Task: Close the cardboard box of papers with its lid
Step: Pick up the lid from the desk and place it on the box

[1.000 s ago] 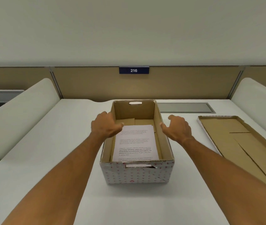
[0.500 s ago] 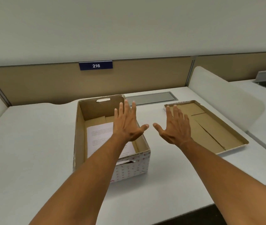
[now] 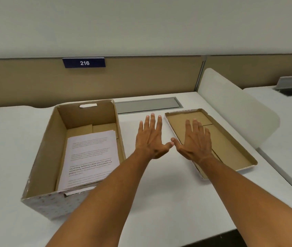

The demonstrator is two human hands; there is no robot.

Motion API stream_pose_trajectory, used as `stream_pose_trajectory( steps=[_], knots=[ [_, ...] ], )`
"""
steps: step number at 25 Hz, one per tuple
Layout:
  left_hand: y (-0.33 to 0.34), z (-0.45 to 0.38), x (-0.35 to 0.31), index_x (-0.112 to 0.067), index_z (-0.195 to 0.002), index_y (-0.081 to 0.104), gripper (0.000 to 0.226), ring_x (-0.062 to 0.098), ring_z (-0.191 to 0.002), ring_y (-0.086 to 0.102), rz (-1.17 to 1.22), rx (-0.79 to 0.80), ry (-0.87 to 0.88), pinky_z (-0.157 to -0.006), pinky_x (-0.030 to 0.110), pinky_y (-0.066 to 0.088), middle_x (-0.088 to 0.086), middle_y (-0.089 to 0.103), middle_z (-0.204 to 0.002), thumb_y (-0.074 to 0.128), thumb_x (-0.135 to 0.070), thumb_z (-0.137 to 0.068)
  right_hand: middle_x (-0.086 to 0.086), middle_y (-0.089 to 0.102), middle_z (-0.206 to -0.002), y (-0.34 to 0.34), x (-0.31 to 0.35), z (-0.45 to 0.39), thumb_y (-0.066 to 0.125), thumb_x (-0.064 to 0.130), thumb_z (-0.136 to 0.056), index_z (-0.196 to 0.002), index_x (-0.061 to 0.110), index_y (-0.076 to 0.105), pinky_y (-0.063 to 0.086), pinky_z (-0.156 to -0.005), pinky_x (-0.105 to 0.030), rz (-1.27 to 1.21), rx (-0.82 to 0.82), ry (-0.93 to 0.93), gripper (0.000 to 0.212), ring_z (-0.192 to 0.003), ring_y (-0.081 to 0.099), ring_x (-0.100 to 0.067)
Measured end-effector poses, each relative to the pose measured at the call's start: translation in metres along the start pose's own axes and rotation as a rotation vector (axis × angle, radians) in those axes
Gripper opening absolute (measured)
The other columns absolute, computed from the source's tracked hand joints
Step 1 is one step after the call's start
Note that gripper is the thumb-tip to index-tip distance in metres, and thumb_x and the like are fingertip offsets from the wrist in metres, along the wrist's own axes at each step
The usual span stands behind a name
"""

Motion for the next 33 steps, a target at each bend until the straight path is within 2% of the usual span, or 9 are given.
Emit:
stream_pose_trajectory(
  steps=[4,6,8,11,19,23,27,30,33],
  knots=[
    [0.038,-0.017,-0.010,-0.018,-0.155,-0.012,0.101,0.032,-0.150,-0.015,-0.006,0.075,-0.099,-0.119,0.049,-0.008,0.012,-0.016,-0.164,0.032,-0.075,-0.085,-0.017,0.042,-0.149,0.029,-0.018,-0.020,0.041,0.065,-0.087,-0.147,0.010,0.032,0.038,-0.104,-0.049,-0.015,0.056,-0.063,0.082,-0.134,0.043,-0.034],
    [0.054,-0.021,-0.011,-0.018,-0.156,-0.011,0.101,0.032,-0.150,-0.014,-0.002,0.111,-0.147,-0.119,0.049,-0.009,0.012,-0.016,-0.164,0.033,-0.075,-0.085,-0.013,0.062,-0.124,0.045,-0.022,-0.029,0.048,0.054,-0.090,-0.129,0.010,0.053,0.049,-0.087,-0.041,-0.060,0.084,-0.111,0.060,-0.109,0.059,-0.029],
    [0.065,-0.023,-0.009,-0.017,-0.156,-0.011,0.101,0.032,-0.150,-0.014,0.005,0.136,-0.180,-0.119,0.048,-0.008,0.012,-0.015,-0.164,0.034,-0.074,-0.085,-0.010,0.067,-0.100,0.058,-0.025,-0.037,0.054,0.040,-0.092,-0.102,0.009,0.065,0.050,-0.071,-0.035,-0.163,0.112,-0.091,0.034,-0.088,0.062,-0.027],
    [0.074,-0.023,-0.004,-0.017,-0.156,-0.010,0.101,0.031,-0.151,-0.013,0.012,0.157,-0.224,-0.119,0.048,-0.006,0.012,-0.014,-0.165,0.036,-0.073,-0.085,-0.008,0.055,-0.077,0.071,-0.029,-0.048,0.059,0.021,-0.089,-0.071,0.010,0.051,0.040,-0.057,-0.029,-0.240,0.173,-0.006,0.022,-0.068,0.053,-0.027],
    [0.086,-0.018,0.004,-0.020,-0.156,-0.009,0.096,0.030,-0.151,-0.012,0.059,0.192,-0.261,-0.119,0.046,-0.007,0.011,-0.013,-0.165,0.041,-0.066,-0.088,-0.012,0.055,-0.079,0.089,-0.028,-0.059,0.058,0.003,-0.081,-0.074,0.006,0.048,0.042,-0.057,-0.029,-0.346,0.257,0.095,0.012,-0.070,0.053,-0.029],
    [0.082,-0.014,0.004,-0.022,-0.157,-0.004,0.088,0.029,-0.152,-0.009,0.098,0.186,-0.221,-0.120,0.044,-0.005,0.010,-0.009,-0.166,0.044,-0.057,-0.091,-0.011,0.054,-0.074,0.072,-0.029,-0.065,0.060,0.003,-0.082,-0.071,0.005,0.050,0.041,-0.055,-0.028,-0.383,0.204,0.109,0.015,-0.066,0.053,-0.027],
    [0.069,-0.016,0.003,-0.020,-0.157,-0.002,0.086,0.028,-0.152,-0.007,0.180,0.183,-0.205,-0.121,0.042,0.001,0.009,-0.006,-0.166,0.046,-0.052,-0.093,-0.005,0.051,-0.060,0.016,-0.030,-0.083,0.068,0.010,-0.082,-0.068,0.002,0.059,0.045,-0.050,-0.023,-0.483,0.042,0.113,0.019,-0.053,0.050,-0.019],
    [0.054,-0.017,0.002,-0.017,-0.157,0.003,0.083,0.025,-0.153,-0.002,0.414,0.167,-0.267,-0.121,0.042,0.009,0.008,-0.001,-0.167,0.048,-0.046,-0.094,-0.008,0.062,-0.083,-0.044,-0.030,-0.095,0.074,0.024,-0.082,-0.093,0.001,0.068,0.059,-0.066,-0.033,-0.588,-0.053,0.131,0.026,-0.068,0.065,-0.025],
    [0.040,-0.021,0.002,-0.013,-0.157,0.011,0.076,0.027,-0.151,0.011,0.673,0.153,-0.366,-0.119,0.042,0.016,0.011,0.010,-0.165,0.047,-0.041,-0.096,-0.006,0.072,-0.084,-0.098,-0.033,-0.103,0.074,0.022,-0.077,-0.084,0.004,0.076,0.053,-0.053,-0.025,-0.798,-0.111,0.138,0.019,-0.061,0.066,-0.018]
  ],
)
Point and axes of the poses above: each hand's wrist, its own z-axis away from the middle knuckle, its own y-axis out of the palm, x = y × z, the point moved 5 cm from there along -z, towards the middle knuckle
